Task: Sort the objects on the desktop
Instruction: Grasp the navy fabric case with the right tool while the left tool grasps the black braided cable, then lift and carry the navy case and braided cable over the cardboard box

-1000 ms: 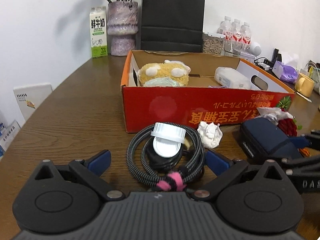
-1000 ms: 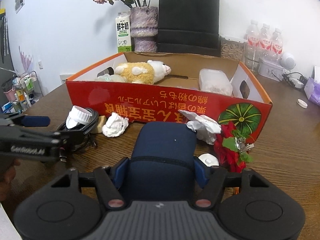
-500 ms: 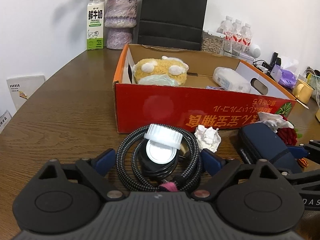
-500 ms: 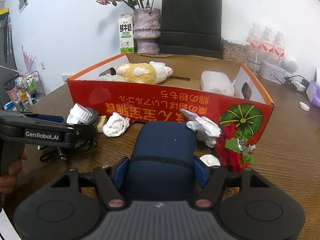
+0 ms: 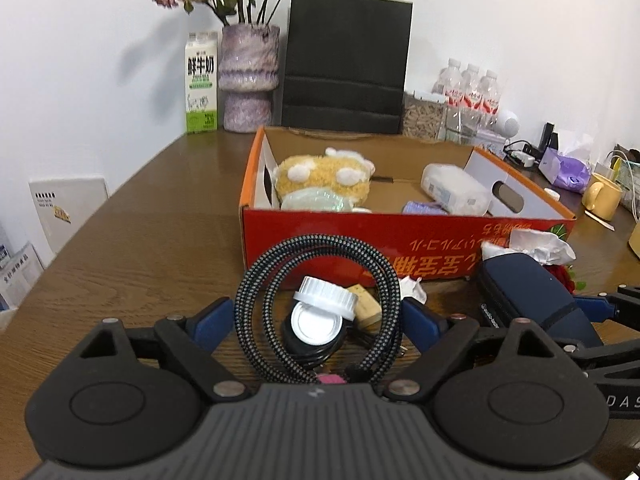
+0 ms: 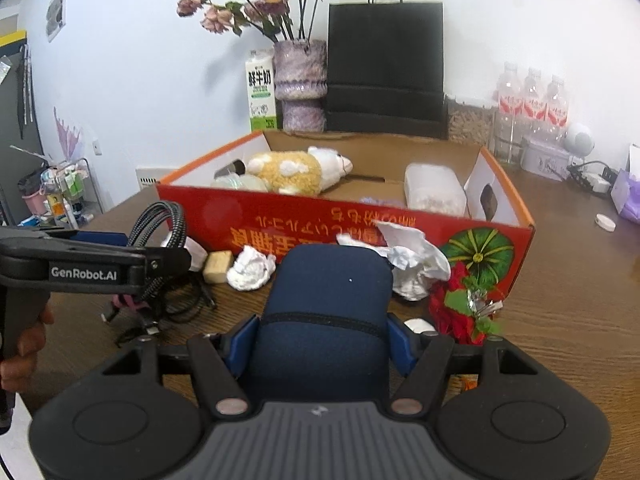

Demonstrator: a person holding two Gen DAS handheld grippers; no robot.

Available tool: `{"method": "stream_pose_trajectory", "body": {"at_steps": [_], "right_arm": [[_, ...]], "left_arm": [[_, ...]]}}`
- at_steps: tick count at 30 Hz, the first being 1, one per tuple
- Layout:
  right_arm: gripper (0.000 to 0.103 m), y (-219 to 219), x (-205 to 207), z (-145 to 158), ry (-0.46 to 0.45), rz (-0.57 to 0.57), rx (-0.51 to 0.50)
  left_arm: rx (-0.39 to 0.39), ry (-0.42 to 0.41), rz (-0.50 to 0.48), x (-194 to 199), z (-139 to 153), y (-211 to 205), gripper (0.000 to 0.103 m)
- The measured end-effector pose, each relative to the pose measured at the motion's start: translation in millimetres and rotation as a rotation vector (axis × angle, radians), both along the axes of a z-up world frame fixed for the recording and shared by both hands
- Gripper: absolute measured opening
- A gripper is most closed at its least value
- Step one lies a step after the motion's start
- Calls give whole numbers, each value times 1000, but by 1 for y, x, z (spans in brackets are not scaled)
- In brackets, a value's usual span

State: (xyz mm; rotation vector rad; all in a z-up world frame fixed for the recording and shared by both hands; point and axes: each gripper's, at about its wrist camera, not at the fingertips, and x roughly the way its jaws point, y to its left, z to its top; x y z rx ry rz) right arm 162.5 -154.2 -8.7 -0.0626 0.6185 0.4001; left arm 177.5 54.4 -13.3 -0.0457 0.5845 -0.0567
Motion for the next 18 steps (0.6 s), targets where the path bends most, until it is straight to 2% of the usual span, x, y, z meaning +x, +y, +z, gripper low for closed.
{"method": "stream_pose_trajectory", "body": {"at_steps": [6,9,17,18], "right_arm": [[65,-3,-10,16,-41,4,18],[65,-5,-15,22,-54,7,33],[65,-7,-24,30,-76,-1,46],[65,-7,-25,29,-75,-2,46]], "left_arm": [[1,-43,-5,-13,13,-4,90],[-16,-46,-21,-18,19,-6,34],[-7,-37,-3,-22,17,-4,35],[-7,-34,-4,-22,15,-3,39]]}}
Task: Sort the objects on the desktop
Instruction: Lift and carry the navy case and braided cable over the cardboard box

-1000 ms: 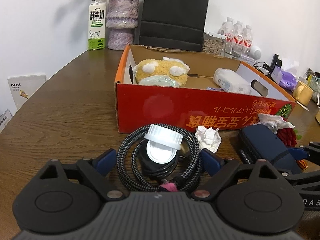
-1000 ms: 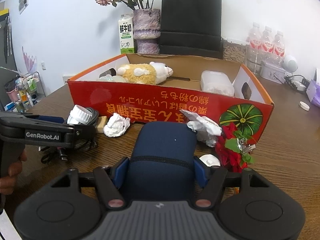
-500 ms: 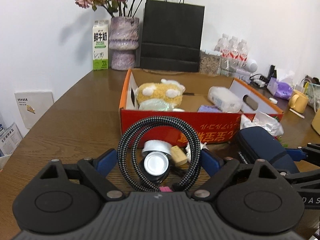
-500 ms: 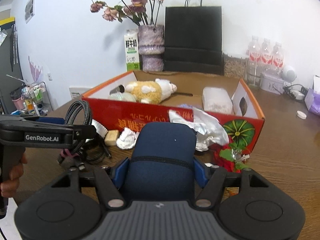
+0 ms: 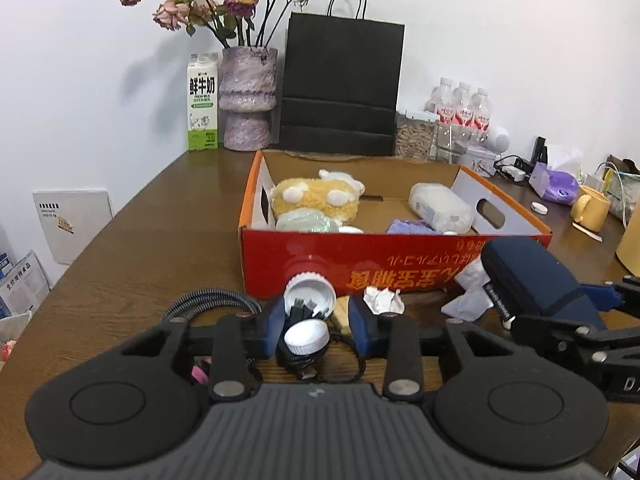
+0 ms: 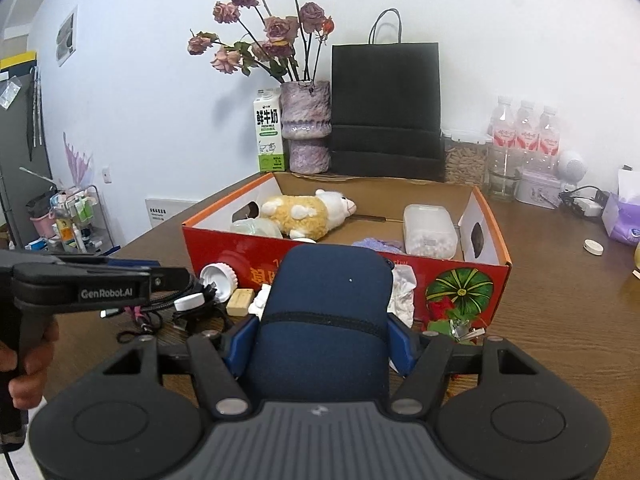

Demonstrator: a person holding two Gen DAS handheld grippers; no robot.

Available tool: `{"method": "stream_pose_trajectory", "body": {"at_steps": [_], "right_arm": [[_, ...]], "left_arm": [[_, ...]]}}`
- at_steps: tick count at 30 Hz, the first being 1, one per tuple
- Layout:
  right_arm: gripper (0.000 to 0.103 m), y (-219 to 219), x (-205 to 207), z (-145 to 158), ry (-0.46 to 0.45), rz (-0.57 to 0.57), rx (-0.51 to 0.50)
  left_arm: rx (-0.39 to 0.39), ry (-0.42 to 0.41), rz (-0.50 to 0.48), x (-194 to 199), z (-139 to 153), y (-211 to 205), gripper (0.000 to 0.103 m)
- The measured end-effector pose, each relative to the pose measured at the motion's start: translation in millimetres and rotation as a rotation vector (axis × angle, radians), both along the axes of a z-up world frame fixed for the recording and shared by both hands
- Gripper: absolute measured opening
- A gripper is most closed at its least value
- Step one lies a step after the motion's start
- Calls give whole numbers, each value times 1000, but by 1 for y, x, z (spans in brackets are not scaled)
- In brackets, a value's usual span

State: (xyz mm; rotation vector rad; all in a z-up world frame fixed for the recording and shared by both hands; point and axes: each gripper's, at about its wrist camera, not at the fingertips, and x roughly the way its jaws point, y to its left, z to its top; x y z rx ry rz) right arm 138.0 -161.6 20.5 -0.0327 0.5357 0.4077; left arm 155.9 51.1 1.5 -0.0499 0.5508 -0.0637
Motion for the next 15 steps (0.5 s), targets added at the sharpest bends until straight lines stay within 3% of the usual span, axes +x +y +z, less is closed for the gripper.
{"method": "stream_pose_trajectory", "body": {"at_steps": [3,7,10,15], "right_arm": [[65,1,0,-5,15,0,-4],[65,3,2,-11,31,7,-14],[65,5,5,-14,37,7,-18],[65,9,11,-19,53,5,-32]], "left_arm": [[5,3,12,-3,-6,4,51],[37,-71,41,-15,-3,16,87],[87,-54,100,-9,-5,30,88],[76,41,115,11,-23,51,88]]}}
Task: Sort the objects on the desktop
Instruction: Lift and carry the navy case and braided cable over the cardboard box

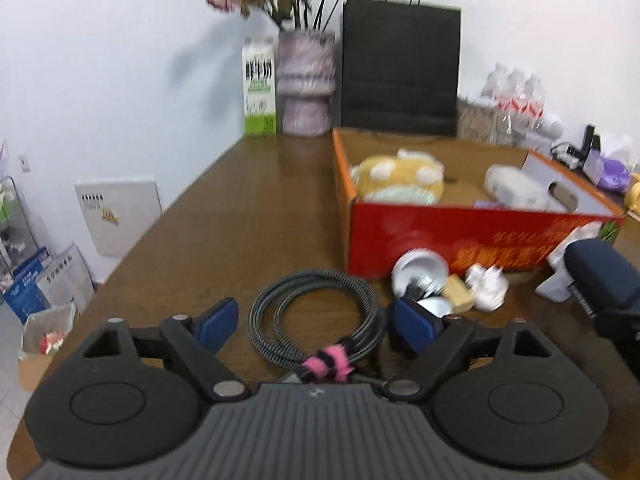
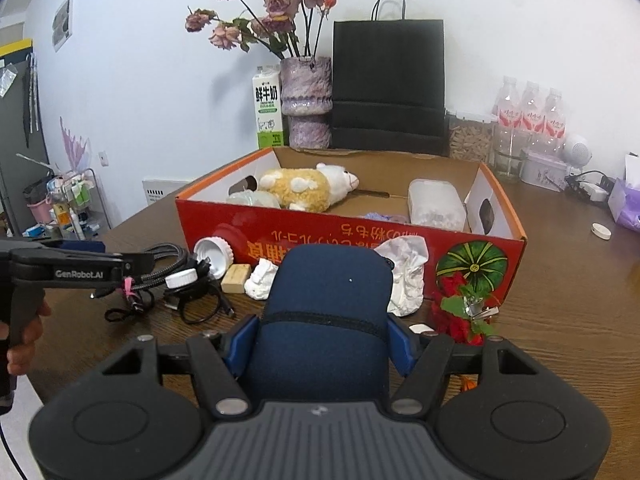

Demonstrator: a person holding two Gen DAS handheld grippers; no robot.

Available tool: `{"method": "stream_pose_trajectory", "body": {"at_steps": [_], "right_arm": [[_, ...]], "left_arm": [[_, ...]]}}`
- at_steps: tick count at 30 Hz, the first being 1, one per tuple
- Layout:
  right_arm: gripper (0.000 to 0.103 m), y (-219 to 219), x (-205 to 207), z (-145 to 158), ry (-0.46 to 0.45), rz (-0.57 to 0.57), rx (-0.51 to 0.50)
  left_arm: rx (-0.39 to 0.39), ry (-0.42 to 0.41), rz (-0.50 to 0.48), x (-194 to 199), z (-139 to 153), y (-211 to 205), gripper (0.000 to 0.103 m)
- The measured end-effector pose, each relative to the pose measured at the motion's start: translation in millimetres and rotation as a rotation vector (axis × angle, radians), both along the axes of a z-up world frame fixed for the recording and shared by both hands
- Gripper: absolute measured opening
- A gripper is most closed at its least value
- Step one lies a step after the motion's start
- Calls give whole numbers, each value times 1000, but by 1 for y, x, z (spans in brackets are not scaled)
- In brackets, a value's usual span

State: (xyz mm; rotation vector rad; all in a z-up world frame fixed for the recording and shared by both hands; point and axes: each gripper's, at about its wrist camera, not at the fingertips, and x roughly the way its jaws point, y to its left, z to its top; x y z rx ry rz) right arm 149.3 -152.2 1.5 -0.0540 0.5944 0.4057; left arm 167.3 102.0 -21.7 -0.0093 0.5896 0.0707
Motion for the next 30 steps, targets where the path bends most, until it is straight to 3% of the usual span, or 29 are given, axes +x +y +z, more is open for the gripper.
{"method": "stream_pose_trajectory", "body": {"at_steps": [12,18,23,24,25,29,30], "right_arm": [[66,9,13,-9,26,-1,-30],[66,13,14,-10,33,9,-30],[66,12,8,-5,20,13,-22],[66,11,7,-4,16,15,-21],[65,11,5,-2,13,16,-19],[66,8,-1,1,1,20,-7],[66,6,-2,2,-2,22,-4]], "left_arm": [[16,68,-31,28,-22,6,92],[20,74,-52,27,-21,9,88],[3,46,-42,20,-12,9,79],[-8,46,-57,19,-11,8,35],[-14,62,-44,19,-11,8,26],[-31,81,-5,20,-12,15,30],[-44,83,-6,19,-12,18,42]]}}
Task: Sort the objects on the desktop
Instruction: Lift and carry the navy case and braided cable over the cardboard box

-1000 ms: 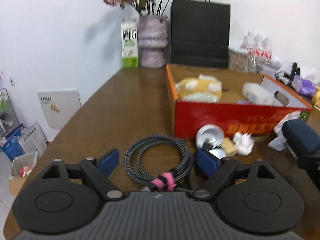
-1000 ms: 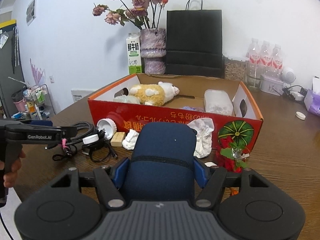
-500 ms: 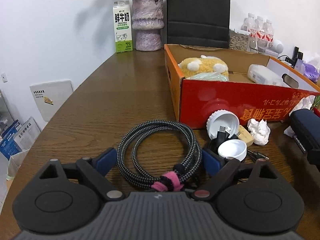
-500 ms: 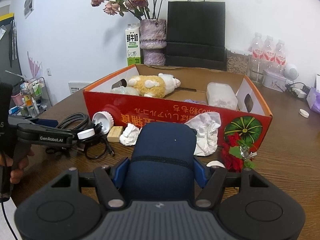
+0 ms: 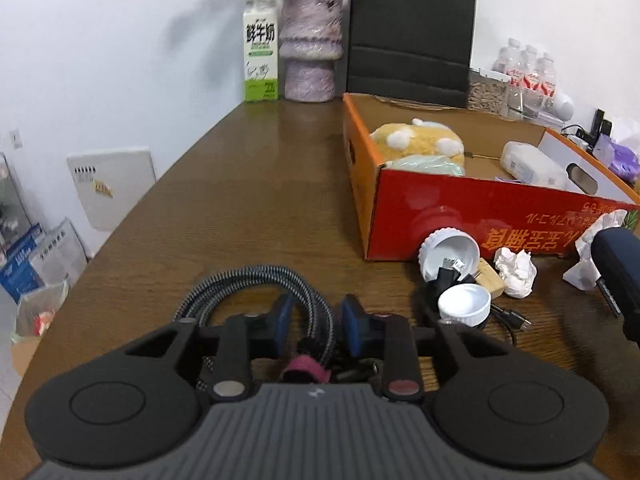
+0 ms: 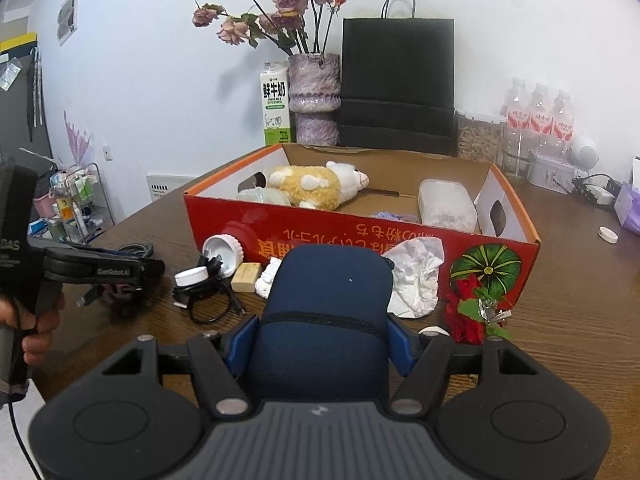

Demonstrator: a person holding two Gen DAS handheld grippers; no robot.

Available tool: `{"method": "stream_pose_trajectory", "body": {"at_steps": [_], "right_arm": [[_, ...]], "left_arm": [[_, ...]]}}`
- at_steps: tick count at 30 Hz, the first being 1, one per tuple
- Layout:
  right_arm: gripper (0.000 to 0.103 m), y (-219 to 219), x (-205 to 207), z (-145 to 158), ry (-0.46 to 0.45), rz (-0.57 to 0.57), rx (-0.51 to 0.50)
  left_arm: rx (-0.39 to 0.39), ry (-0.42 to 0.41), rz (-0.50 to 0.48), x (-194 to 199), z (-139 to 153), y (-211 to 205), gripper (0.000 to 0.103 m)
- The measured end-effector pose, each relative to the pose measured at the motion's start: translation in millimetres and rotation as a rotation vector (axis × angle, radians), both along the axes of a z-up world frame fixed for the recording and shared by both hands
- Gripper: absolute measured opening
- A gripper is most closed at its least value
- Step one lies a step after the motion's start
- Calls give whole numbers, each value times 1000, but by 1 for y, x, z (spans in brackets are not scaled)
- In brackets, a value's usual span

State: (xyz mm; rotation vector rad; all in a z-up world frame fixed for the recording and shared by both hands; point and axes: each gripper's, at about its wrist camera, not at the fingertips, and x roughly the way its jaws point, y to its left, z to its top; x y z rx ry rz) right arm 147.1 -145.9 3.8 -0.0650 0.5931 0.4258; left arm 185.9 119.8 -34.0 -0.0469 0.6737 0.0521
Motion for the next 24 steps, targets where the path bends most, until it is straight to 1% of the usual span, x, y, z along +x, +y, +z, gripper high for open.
{"method": "stream_pose_trajectory", "body": {"at_steps": [1,3,5,6,7,8,10,12,13,17,18,20,24], "right_arm": [[66,-1,-1,1,-2,0,1],[66,-3,-3,1,-2,-1,3],[66,-4,-5,0,-1,-2,4],[66,-5,-5,0,-1,-2,5],[66,-5,-5,0,0,-2,7],[66,-5,-4,0,1,-2,8],[66,-4,-3,-1,4,-2,9],[66,-3,-1,-3,8,-1,9],[66,-2,0,-4,10,0,7],[66,-1,2,-7,22,1,3],[66,0,2,-7,24,0,4],[66,0,3,-7,25,0,5],[66,0,3,-7,24,4,6]], "left_arm": [[-4,-7,-1,-2,1,1,57],[16,-39,7,-9,5,1,71],[52,-64,14,-15,9,1,78],[67,-73,19,-17,11,1,86],[83,-70,27,-16,11,1,96],[103,-55,38,-14,10,0,99],[148,-24,64,-8,5,0,100],[158,20,91,1,-2,2,101],[138,18,106,2,-4,6,103],[31,36,126,6,-7,21,103],[29,36,122,5,-7,21,103],[25,30,126,0,-6,21,94],[20,28,108,-7,-5,18,91]]}}
